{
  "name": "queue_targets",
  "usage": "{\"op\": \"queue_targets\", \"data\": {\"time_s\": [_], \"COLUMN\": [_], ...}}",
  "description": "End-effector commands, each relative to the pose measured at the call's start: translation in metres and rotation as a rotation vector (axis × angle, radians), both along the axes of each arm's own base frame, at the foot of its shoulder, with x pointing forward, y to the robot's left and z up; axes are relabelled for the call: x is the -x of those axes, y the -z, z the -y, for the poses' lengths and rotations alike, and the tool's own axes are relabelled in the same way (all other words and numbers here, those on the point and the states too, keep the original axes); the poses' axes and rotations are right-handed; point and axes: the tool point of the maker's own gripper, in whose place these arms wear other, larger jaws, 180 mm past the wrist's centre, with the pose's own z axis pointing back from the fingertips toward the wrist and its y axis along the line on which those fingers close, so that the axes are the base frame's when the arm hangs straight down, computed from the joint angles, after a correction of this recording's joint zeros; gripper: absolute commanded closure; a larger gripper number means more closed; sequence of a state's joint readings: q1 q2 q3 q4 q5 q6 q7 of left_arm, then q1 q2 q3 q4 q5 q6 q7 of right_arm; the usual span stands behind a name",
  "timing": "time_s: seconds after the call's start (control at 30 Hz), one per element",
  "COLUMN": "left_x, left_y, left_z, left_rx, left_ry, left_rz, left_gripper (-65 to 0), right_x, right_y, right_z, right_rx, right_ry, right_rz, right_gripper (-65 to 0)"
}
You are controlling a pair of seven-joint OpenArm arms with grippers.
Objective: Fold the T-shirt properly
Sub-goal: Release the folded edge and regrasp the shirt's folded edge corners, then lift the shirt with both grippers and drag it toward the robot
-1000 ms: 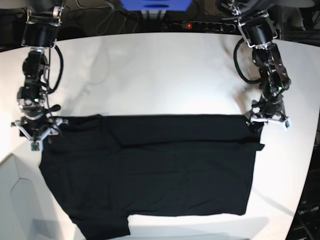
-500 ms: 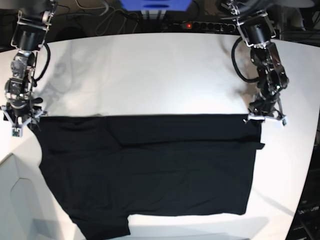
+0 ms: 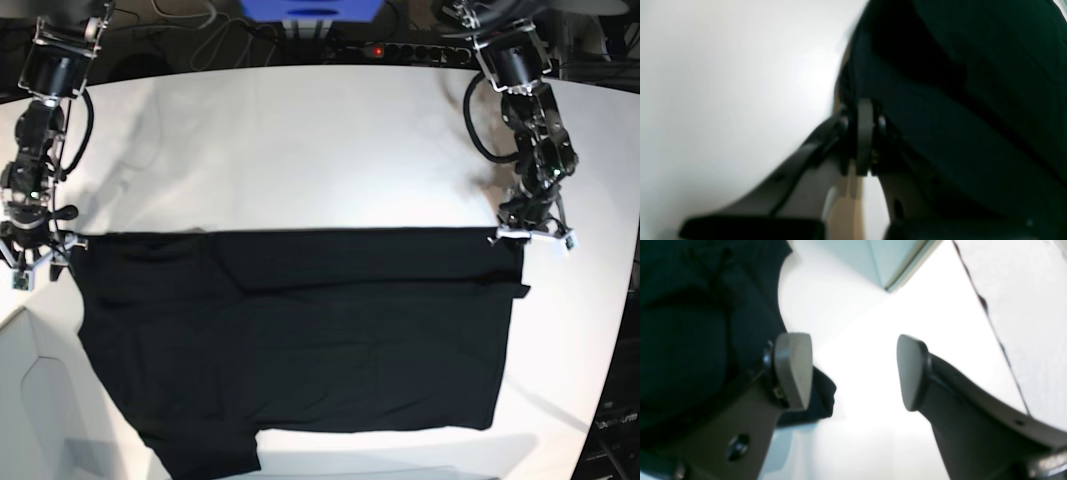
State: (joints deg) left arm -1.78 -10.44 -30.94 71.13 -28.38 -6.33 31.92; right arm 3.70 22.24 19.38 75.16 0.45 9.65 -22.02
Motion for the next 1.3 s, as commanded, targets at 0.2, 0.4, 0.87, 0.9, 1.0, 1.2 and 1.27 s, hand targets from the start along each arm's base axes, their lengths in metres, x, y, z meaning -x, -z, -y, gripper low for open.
{"op": "queue_targets", "data": {"time_s": [0.2,0.4,0.87,0.9,1.0,1.2,1.27], "left_x": [0.0,0.001,0.003,0.006,0.008,0.02,0.025], "left_y": [-0.005,-0.005,-0.004,-0.002,-0.006,-0.014,-0.021], "left_z": [-0.007,-0.007,-0.008,-0.008,-0.008,-0.008,-0.007], "left_rx": [-0.02,-0.021,-0.023,-0.025,-0.032,-0.063,-0.085], "left_ry": [-0.004,-0.004,-0.006,-0.006,-0.002,0.012,0.022], "left_rz": [0.004,0.003,-0.002,-0.008,0.0,0.01,0.022], "left_gripper": [0.0,0.0,0.0,0.0,0.0,0.0,0.0], "right_x": [-0.005,0.006,0.029,0.031,0.043,0.043,0.043], "right_y": [0.008,0.041,0.091,0.094,0.101,0.07,0.058], "right_z": [-0.015,-0.013,-0.045,-0.047,-0.048,-0.055,-0.059], "right_rx": [-0.027,-0.066,-0.181,-0.188,-0.188,-0.115,-0.09], "right_ry": [-0.017,0.008,-0.183,-0.193,-0.196,-0.254,-0.275], "right_rz": [0.01,-0.065,-0.236,-0.246,-0.271,-0.206,-0.181], "right_gripper": [-40.5,-40.5,-16.9,-12.3,0.0,0.0,0.0]}}
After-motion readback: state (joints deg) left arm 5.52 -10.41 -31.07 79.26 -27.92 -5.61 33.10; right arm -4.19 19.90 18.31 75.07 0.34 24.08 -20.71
